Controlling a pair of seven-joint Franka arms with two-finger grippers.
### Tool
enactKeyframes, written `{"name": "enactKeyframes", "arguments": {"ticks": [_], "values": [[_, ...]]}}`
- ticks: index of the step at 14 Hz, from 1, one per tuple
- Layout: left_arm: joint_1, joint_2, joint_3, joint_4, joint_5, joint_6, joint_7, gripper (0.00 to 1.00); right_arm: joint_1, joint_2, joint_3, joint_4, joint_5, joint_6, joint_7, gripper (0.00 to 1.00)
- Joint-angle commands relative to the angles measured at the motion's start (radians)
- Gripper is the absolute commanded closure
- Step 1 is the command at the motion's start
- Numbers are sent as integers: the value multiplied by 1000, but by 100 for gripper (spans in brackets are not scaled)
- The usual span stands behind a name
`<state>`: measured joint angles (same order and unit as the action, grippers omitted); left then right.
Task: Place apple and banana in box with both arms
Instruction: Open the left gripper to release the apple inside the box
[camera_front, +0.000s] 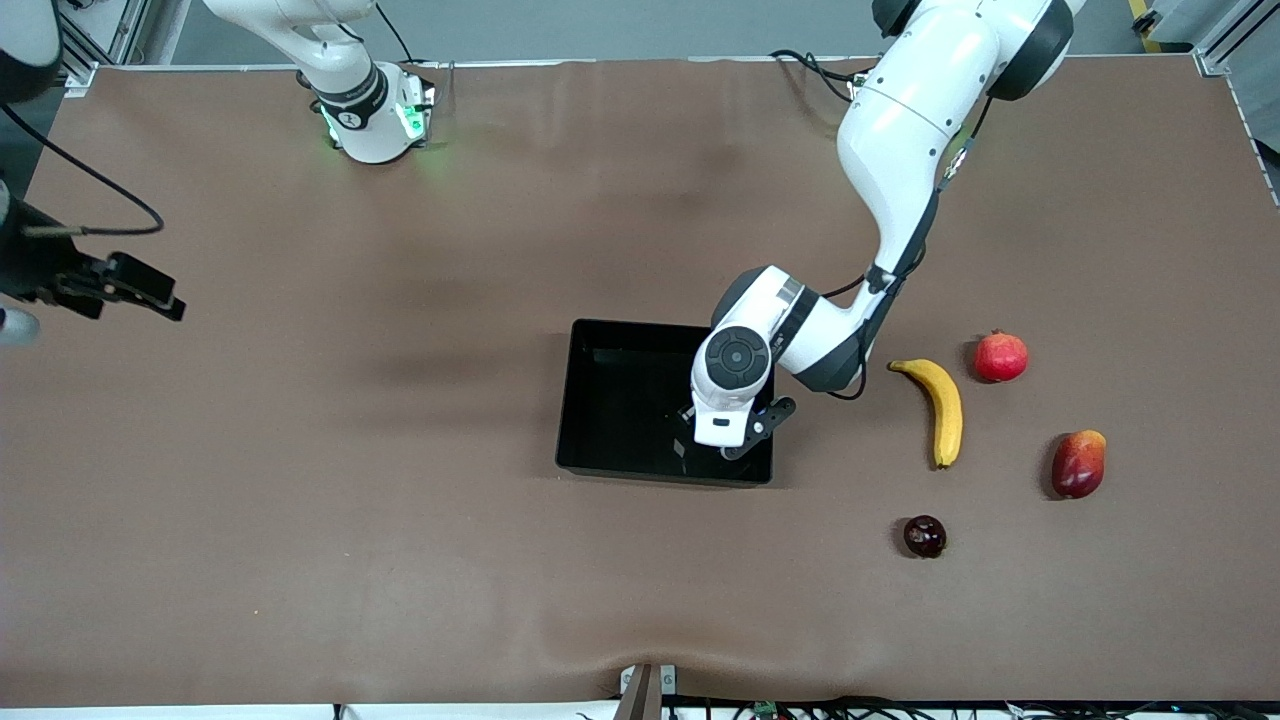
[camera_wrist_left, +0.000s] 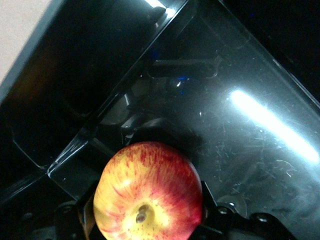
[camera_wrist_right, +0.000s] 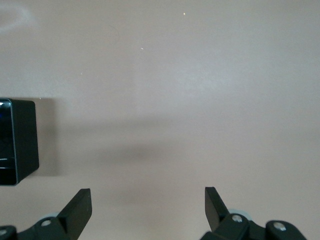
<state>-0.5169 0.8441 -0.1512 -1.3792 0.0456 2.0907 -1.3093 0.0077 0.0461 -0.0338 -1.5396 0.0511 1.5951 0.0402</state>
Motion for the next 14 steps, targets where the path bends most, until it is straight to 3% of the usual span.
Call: {"name": "enactKeyframes", "arguments": {"ticks": [1, 5, 14], "values": [[-23, 7, 13, 20, 60, 6, -25, 0, -28, -37, 23, -25, -22, -20, -11, 0], [-26, -13, 13, 25, 85, -6, -24, 0, -26, -48, 22, -17, -43, -56, -6, 0], [66, -230, 12, 31, 82, -142, 79, 0, -25, -39, 22, 30, -34, -162, -9, 0]]}}
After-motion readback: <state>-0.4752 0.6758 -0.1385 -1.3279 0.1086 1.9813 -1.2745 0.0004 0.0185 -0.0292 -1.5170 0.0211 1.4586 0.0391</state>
